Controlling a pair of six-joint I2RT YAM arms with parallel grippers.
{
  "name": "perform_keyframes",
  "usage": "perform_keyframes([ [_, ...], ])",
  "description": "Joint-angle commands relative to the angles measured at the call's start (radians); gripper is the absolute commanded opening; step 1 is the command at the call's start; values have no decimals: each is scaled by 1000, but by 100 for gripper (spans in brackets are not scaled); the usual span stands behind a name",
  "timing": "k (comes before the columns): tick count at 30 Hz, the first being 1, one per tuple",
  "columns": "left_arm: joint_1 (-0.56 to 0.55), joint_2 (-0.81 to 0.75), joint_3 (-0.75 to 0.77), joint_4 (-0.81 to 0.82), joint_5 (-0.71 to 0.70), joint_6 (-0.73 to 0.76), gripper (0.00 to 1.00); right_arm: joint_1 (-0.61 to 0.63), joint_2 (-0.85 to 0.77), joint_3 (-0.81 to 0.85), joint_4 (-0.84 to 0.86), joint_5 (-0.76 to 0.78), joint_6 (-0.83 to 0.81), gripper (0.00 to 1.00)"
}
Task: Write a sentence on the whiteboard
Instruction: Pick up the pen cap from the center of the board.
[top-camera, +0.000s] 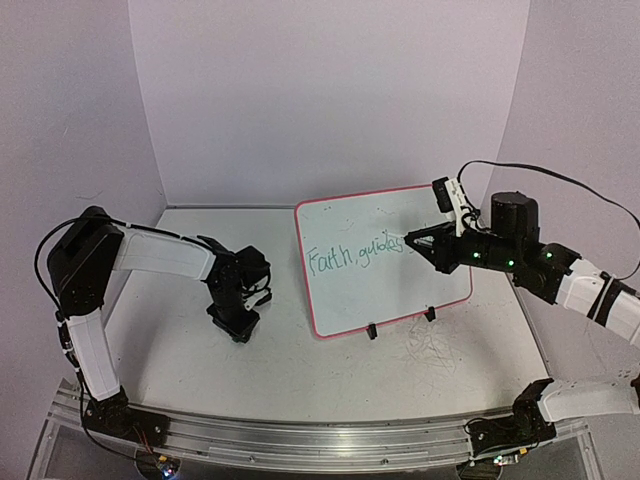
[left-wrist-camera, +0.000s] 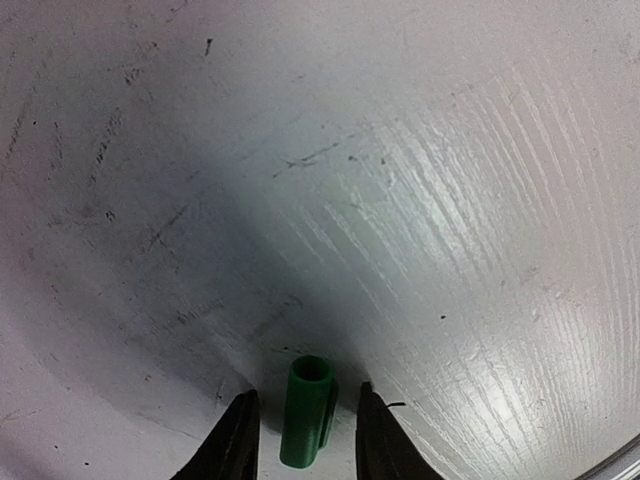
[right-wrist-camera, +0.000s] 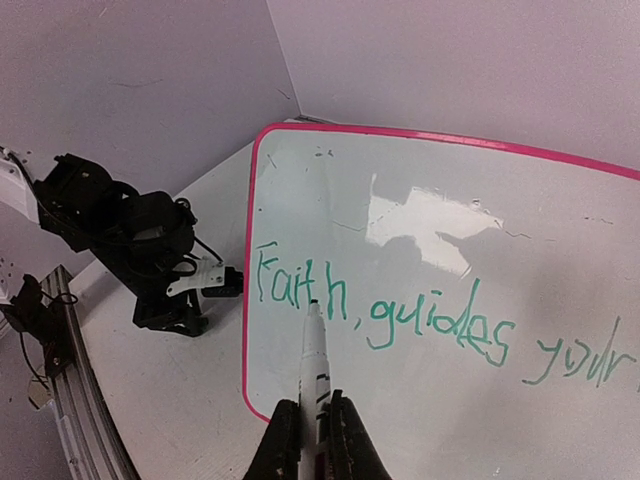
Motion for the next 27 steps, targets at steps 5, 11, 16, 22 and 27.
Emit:
perform_keyframes([
  [5, -28, 31, -24, -71, 8, -31, 26, 12, 2, 8, 46, -3, 3, 0],
  [11, -39, 5, -21, -68, -54, -30, 11, 17, 5, 8, 50, 0, 6, 0],
  [16, -43, -30, -32, -60, -87, -14, 5, 20, 5, -1, 53, 6, 8, 0],
  [22, -43, -86, -56, -21, -95, 6, 0, 22, 6, -17, 53, 9, 11, 0],
  [27, -43, -160, -75, -7, -114, 9, 0, 24, 11, -21, 53, 9, 10, 0],
])
